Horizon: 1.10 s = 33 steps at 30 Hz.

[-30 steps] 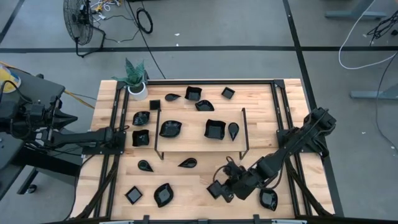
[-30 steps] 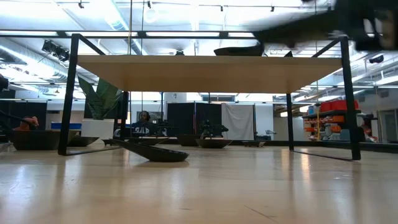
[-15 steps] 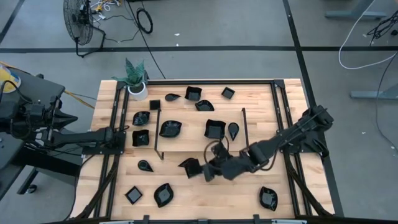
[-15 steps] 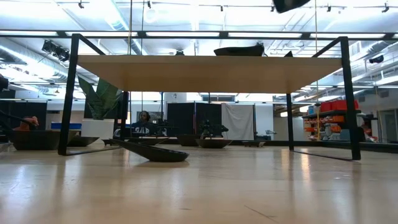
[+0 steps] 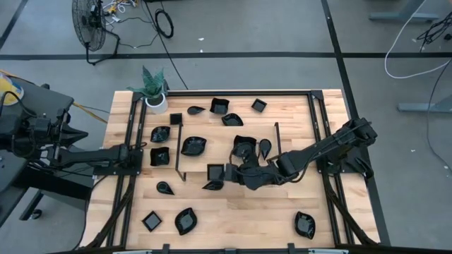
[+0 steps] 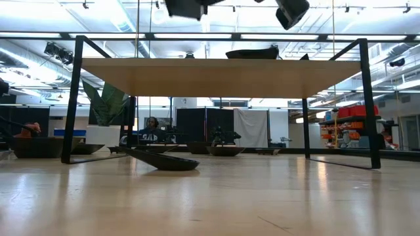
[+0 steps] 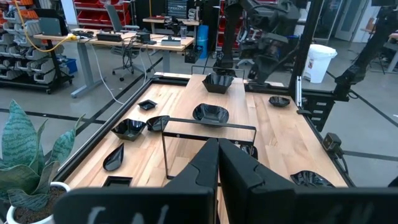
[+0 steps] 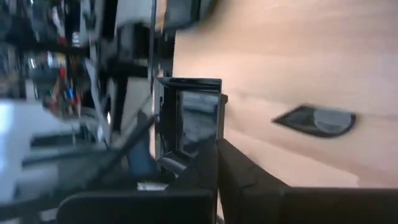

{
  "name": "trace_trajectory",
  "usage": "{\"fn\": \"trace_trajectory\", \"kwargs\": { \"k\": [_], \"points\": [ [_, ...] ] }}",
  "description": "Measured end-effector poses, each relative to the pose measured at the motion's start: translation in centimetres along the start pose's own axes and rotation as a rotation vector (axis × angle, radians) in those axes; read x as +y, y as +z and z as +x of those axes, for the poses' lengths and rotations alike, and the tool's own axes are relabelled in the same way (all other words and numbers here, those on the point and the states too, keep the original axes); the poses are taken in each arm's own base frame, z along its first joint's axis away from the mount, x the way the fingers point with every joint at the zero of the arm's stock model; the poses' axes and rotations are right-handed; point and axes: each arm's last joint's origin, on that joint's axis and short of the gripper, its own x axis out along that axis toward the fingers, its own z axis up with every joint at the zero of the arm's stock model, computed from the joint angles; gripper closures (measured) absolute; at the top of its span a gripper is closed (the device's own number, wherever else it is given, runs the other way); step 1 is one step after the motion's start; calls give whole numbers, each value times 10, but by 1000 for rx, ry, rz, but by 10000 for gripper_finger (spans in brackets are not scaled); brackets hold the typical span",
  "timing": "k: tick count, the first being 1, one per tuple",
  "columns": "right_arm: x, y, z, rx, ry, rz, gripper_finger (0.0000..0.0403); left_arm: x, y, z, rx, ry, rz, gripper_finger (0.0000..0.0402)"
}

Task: Pick & Place Mini shaped plates
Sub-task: Put the square plate on the shelf

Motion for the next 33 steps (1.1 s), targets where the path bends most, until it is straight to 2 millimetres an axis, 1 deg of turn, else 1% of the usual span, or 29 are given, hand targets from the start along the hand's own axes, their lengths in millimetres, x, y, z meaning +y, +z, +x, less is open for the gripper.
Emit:
{"fn": "trace_trajectory", "kwargs": {
  "k": [4,12,17,23,33],
  "points": [
    [-2,8,9,-36,-20,105,402,0,0,0,0,0,0,383],
    [-9,19,26,-120,-54,209,402,0,0,0,0,0,0,383],
    [-15,18,31,-122,-82,217,402,0,0,0,0,0,0,383],
    [-20,19,30,-134,-130,198,402,0,0,0,0,0,0,383],
    [-22,19,30,-136,-154,188,402,0,0,0,0,-1,0,383]
  ]
}}
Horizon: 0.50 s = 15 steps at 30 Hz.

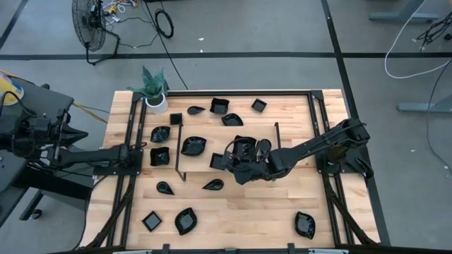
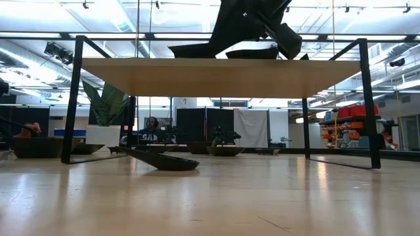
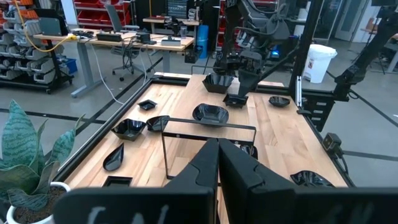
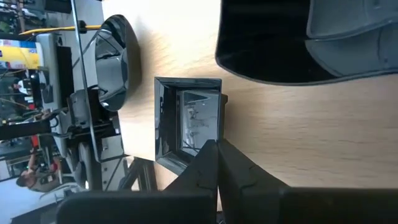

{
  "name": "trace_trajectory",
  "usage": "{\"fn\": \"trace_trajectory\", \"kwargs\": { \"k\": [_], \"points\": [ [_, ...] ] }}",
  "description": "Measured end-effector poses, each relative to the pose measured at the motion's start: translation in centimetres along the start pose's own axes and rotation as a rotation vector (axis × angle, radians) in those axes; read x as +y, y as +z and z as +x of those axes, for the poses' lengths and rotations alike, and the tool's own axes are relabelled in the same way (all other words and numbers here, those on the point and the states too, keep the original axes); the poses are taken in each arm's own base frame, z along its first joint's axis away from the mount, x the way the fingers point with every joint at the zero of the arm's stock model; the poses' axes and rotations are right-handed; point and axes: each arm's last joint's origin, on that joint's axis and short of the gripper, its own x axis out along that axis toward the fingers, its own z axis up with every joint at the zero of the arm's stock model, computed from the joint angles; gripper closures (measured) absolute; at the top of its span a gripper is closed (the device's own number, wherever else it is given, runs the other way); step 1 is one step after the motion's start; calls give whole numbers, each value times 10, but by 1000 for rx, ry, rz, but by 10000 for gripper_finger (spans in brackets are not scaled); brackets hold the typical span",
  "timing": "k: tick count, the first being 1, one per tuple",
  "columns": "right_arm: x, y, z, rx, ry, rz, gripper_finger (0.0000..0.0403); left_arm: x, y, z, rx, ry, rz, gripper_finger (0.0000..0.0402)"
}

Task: Pick & Place Mini shaped plates
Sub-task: Put the square plate on the shelf

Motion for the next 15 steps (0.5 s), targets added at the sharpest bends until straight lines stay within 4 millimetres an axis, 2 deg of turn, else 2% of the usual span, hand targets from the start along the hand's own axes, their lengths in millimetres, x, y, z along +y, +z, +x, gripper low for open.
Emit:
{"fn": "trace_trajectory", "kwargs": {
  "k": [7,15],
  "points": [
    [0,0,0,0,1,-2,390,0,0,0,0,0,0,383],
    [0,0,0,0,0,-12,351,0,0,0,0,0,0,383]
  ]
}}
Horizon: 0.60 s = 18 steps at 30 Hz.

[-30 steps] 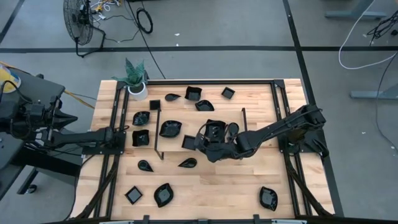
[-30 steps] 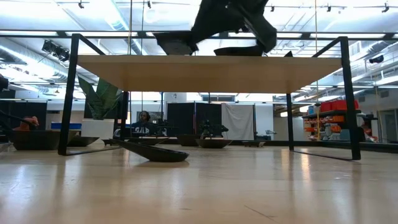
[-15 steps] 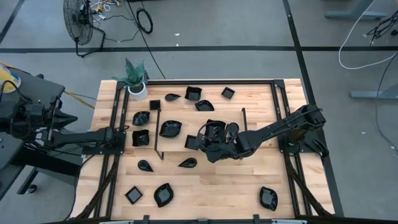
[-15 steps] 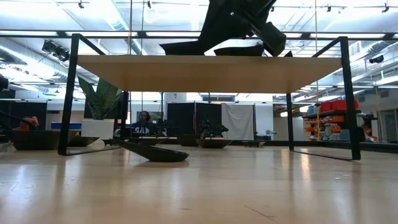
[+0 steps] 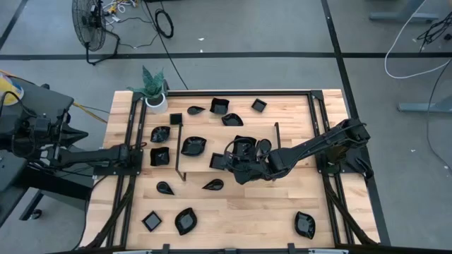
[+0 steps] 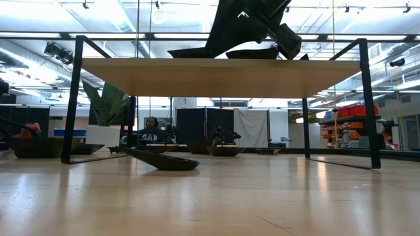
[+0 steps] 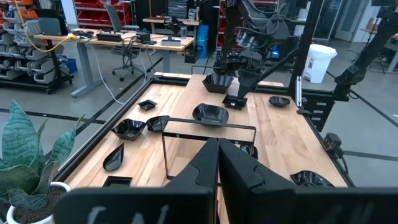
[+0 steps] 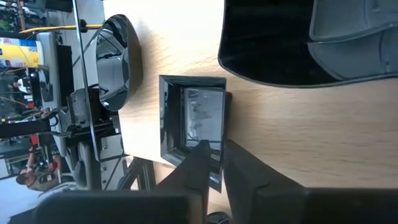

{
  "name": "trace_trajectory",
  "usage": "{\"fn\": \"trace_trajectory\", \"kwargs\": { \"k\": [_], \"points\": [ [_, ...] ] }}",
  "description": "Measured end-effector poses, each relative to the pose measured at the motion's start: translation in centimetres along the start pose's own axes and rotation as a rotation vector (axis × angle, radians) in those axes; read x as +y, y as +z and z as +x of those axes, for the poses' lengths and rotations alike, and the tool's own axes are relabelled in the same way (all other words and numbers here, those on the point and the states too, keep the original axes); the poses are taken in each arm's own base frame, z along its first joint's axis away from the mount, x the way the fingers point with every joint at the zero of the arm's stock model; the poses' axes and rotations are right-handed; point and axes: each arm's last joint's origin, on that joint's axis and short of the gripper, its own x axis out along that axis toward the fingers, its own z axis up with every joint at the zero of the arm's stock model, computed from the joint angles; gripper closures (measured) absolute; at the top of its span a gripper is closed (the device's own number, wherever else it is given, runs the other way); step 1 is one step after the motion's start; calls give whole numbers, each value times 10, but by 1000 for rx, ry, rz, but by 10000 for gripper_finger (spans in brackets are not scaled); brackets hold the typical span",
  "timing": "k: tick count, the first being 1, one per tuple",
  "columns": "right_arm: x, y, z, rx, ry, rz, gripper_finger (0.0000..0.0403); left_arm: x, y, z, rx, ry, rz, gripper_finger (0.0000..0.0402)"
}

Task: Pick & Place Mini shaped plates
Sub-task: Put the square plate on the shelf

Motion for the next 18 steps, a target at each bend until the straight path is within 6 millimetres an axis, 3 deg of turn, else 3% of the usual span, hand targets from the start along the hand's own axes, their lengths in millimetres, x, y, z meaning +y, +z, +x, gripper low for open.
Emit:
{"fn": "trace_trajectory", "kwargs": {
  "k": [10,18],
  "points": [
    [0,0,-1,1,1,-4,293,0,0,0,0,0,0,383],
    [1,-4,-11,24,17,-9,280,0,0,0,0,0,0,383]
  ]
}}
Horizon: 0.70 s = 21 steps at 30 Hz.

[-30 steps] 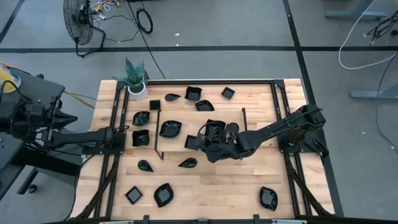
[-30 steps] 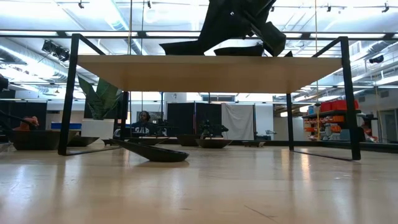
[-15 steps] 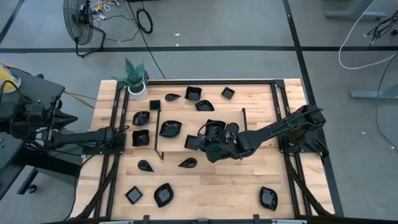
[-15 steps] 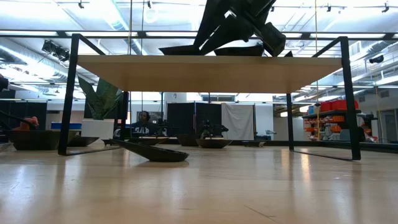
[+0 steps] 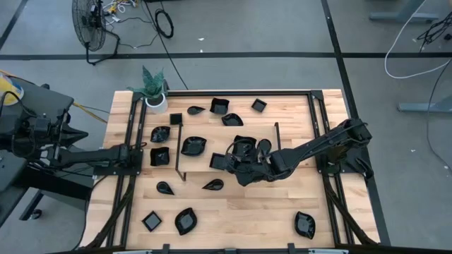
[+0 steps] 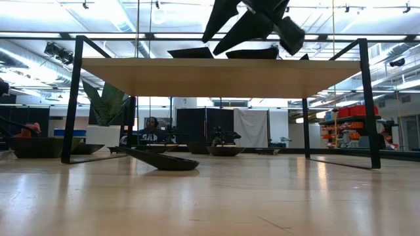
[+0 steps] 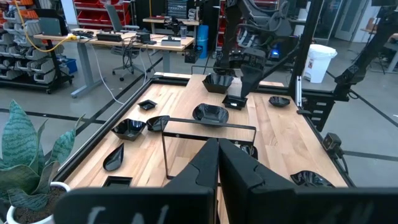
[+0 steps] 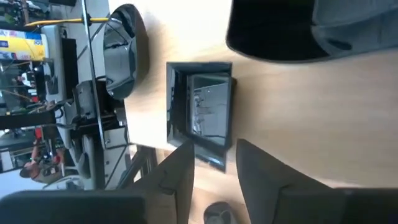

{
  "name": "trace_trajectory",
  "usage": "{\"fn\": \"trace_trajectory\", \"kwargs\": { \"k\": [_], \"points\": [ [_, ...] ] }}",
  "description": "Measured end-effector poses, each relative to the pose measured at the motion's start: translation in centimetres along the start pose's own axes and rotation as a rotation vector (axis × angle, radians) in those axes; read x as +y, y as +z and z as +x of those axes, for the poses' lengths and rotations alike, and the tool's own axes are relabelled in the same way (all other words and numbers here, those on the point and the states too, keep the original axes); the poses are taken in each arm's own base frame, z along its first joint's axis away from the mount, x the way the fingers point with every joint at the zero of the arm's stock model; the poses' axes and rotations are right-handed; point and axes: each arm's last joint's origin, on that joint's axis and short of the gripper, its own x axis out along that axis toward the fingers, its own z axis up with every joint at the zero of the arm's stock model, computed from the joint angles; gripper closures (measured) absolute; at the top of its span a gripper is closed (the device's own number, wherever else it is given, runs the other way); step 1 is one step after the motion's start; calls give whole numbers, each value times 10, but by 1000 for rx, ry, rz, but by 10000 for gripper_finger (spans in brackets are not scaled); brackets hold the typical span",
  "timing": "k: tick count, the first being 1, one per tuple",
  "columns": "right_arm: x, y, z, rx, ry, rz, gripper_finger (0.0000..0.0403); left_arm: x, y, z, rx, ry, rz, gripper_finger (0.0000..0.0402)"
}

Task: Pick & Place Mini shaped plates
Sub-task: Put the square plate on the shelf

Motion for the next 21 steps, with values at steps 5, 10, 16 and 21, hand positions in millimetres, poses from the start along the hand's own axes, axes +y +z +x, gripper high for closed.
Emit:
{"fn": "trace_trajectory", "kwargs": {
  "k": [5,10,16,21],
  "points": [
    [4,-2,-10,18,31,11,288,0,0,0,0,0,0,383],
    [16,3,-23,-13,93,-10,298,0,0,0,0,0,0,383],
    [55,14,-37,-55,191,-177,305,0,0,0,0,0,0,383],
    [78,27,-44,-63,232,-419,311,0,0,0,0,0,0,383]
  ]
}}
